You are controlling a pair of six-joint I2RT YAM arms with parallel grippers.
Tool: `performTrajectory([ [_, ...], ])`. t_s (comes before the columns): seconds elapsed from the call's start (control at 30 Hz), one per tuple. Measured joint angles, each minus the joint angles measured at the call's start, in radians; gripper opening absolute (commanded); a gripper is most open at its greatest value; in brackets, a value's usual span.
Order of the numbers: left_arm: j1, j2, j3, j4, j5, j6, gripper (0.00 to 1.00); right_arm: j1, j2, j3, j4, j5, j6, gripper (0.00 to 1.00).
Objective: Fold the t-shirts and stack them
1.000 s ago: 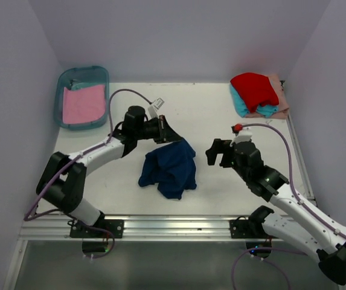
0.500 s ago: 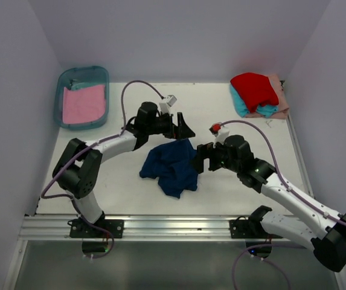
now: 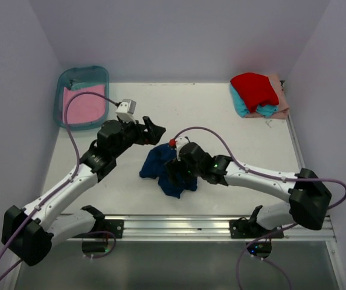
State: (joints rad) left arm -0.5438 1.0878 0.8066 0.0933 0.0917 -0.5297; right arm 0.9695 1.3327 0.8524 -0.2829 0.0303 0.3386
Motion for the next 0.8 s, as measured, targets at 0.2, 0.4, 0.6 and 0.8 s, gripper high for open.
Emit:
performTrajectory([
  [0.2, 0.000, -0.153, -0.104, -0.140, -0.113, -0.001, 1.00, 0.061, 0.226, 0.168, -0.076, 0.185, 0.003, 0.89],
  [0.4, 0.000, -0.209, -0.179, -0.210, -0.143, -0.010, 1.00, 0.067, 0.386, 0.281, -0.144, 0.344, 0.044, 0.18],
  [0.6, 0.000, -0.214, -0.233, -0.296, -0.168, -0.037, 0.99, 0.066, 0.400, 0.294, -0.177, 0.404, 0.081, 0.00],
  [0.8, 0.000, -0.168, -0.309, -0.336, -0.169, -0.061, 0.94, 0.067, 0.236, 0.291, -0.242, 0.515, 0.099, 0.00],
])
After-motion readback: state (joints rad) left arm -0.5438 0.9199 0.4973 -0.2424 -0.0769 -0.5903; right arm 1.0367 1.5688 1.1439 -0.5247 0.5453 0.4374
